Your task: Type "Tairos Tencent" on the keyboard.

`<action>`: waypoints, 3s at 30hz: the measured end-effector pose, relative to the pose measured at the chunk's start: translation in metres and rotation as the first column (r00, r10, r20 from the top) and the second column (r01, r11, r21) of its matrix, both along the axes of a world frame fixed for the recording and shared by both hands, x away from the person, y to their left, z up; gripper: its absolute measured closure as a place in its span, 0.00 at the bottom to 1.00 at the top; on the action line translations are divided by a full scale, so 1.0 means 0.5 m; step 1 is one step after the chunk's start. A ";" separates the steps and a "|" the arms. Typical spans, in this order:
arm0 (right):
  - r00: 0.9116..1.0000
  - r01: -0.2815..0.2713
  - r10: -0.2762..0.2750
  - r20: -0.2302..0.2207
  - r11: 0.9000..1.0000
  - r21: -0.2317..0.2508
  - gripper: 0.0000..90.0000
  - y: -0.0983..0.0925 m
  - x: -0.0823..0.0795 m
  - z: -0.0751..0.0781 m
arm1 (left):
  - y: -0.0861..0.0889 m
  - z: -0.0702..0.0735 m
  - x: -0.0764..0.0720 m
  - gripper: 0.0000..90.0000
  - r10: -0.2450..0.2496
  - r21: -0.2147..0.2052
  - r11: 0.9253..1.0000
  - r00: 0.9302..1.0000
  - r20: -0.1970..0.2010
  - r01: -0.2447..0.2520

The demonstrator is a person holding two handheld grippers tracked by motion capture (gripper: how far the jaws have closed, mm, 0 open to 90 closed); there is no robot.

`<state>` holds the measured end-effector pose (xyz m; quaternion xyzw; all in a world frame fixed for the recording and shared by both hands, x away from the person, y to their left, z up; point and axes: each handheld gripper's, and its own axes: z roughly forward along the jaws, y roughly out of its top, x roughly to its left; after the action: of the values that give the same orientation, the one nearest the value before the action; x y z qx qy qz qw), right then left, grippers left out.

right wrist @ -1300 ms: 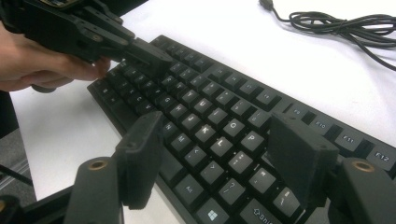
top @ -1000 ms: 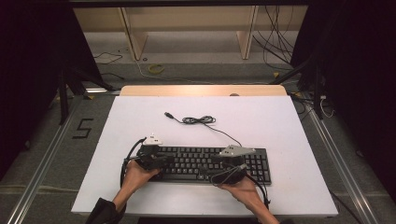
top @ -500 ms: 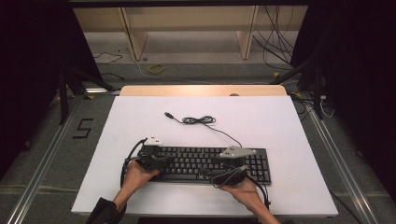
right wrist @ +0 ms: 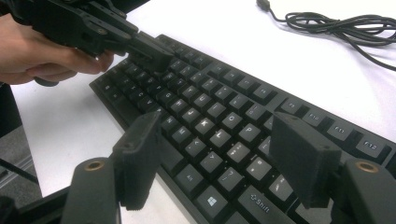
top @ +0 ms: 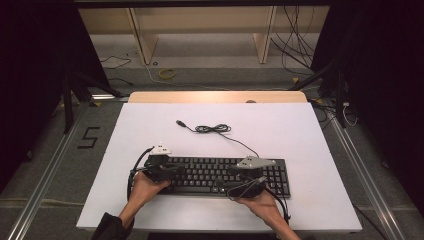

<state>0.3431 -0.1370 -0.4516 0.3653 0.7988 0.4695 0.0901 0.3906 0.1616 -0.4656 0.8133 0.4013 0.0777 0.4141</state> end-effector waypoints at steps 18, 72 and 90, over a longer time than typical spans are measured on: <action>1.000 0.004 -0.004 -0.003 1.000 -0.003 0.39 0.001 0.003 -0.001 | 0.013 0.008 -0.006 0.75 0.000 -0.062 0.998 1.000 0.005 0.000; 0.998 -0.004 -0.004 -0.065 0.992 -0.127 1.00 0.087 0.091 -0.039 | 0.071 0.024 -0.062 0.35 0.051 -0.186 0.982 0.996 0.073 -0.036; 0.997 0.010 -0.023 -0.077 0.986 -0.167 1.00 0.098 0.095 -0.056 | 0.080 0.017 -0.067 0.33 0.059 -0.198 0.979 0.996 0.068 -0.045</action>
<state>0.3905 -0.0882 -0.4794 0.3810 0.8352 0.3856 0.0928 0.3572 0.2014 -0.4569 0.7542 0.4127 0.0783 0.5047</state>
